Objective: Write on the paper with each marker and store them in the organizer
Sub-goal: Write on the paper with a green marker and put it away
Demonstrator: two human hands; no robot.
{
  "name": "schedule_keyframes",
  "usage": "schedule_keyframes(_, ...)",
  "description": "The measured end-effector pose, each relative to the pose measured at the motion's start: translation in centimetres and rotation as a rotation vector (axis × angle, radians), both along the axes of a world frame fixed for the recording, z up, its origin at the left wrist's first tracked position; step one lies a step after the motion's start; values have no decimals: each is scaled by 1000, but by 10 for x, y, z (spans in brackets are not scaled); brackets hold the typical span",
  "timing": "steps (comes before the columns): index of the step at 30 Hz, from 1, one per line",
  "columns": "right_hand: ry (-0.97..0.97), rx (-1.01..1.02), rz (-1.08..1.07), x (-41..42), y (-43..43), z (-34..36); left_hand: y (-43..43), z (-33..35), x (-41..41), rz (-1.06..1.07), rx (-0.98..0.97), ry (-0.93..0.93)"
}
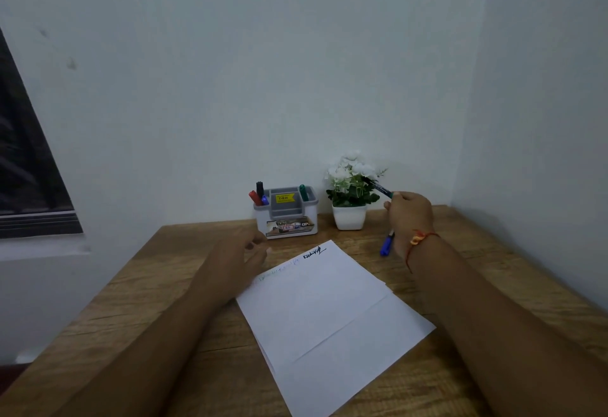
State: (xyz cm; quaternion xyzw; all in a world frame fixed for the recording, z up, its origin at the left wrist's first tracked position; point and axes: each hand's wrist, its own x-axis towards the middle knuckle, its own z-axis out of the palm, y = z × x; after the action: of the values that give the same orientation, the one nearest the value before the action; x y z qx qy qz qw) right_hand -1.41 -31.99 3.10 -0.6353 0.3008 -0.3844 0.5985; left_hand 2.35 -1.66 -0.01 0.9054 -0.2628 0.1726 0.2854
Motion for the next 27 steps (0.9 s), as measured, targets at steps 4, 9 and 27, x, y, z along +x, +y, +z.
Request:
schedule_keyframes(4,-69,78,-30,-3,4,0,1,0,-2,-4,-10,-9)
schedule_keyframes(9,-189,30,-73,-8,8,1,1,1,-3,-6,-20,7)
schedule_keyframes(27,-137,-1206,504,-21,74,4,-8,19,-28,-141,-388,-10)
